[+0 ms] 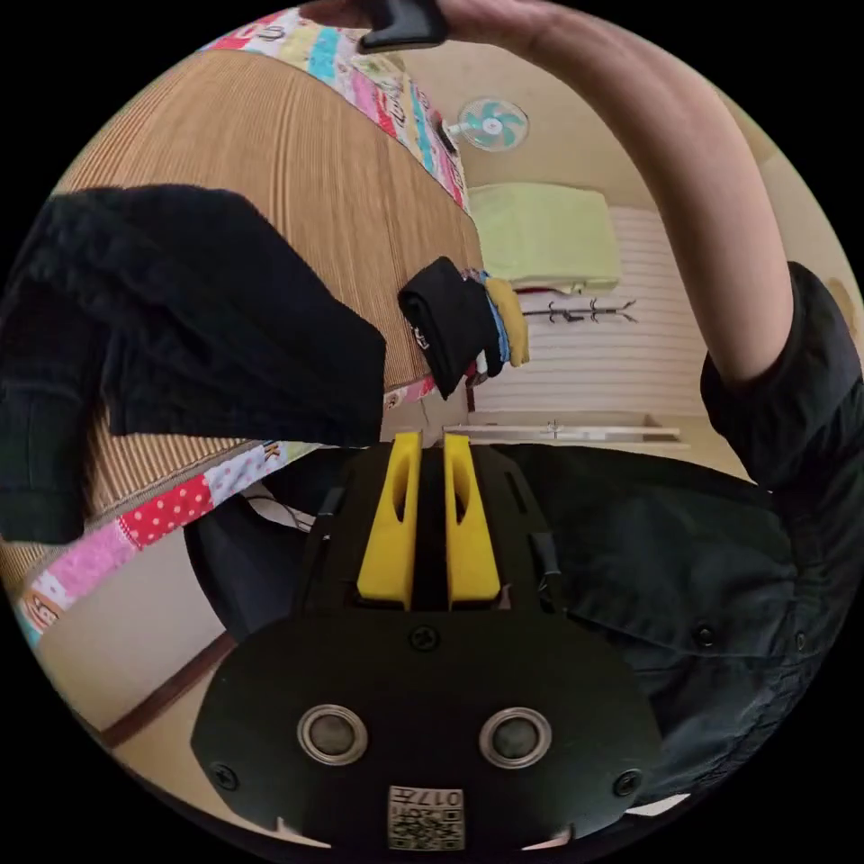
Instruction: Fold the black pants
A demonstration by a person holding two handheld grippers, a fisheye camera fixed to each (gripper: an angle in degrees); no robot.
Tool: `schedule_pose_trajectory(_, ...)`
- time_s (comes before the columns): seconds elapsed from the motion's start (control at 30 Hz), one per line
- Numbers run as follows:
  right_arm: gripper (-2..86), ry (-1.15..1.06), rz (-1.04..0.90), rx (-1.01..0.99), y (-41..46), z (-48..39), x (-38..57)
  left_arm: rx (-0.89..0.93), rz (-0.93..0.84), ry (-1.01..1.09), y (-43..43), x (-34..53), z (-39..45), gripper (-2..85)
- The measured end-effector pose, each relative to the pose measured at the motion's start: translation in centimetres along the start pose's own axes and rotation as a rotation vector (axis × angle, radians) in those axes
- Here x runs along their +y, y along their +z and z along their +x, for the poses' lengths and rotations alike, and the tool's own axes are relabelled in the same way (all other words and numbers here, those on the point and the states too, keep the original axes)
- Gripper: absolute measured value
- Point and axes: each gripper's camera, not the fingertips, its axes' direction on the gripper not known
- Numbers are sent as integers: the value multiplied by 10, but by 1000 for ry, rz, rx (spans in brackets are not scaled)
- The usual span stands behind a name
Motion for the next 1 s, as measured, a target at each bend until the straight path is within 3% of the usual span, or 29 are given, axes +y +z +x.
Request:
schedule_pose_trajectory(0.1,164,16,-174,236,62,-7,-49,53,209,-201,-45,35,-43,66)
schedule_pose_trajectory(0.17,142,66,-323,159,98,10,-59,94,331,-318,-68,58,-63,106)
schedule_pose_trajectory(0.33,87,376,-163,-354,69,85,-1,186,725,-462,-113,109,-89,144)
schedule_pose_trajectory(0.53,74,361,48,-868,13,108,155,366,752,-471,-92,77,-108,191)
schedule_pose_trajectory(0.63,69,396,312,-1170,-21,120,252,215,659,-491,-78,60,-84,138)
schedule_pose_trajectory(0.7,65,380,511,-1308,-49,127,310,137,640,-375,-76,57,-54,65)
schedule_pose_trajectory(0.77,59,319,708,-1345,-87,131,369,125,638,-231,-82,58,-18,54)
schedule_pose_trajectory(1.0,33,-38,1177,-991,-249,78,578,-32,603,537,-140,72,235,51)
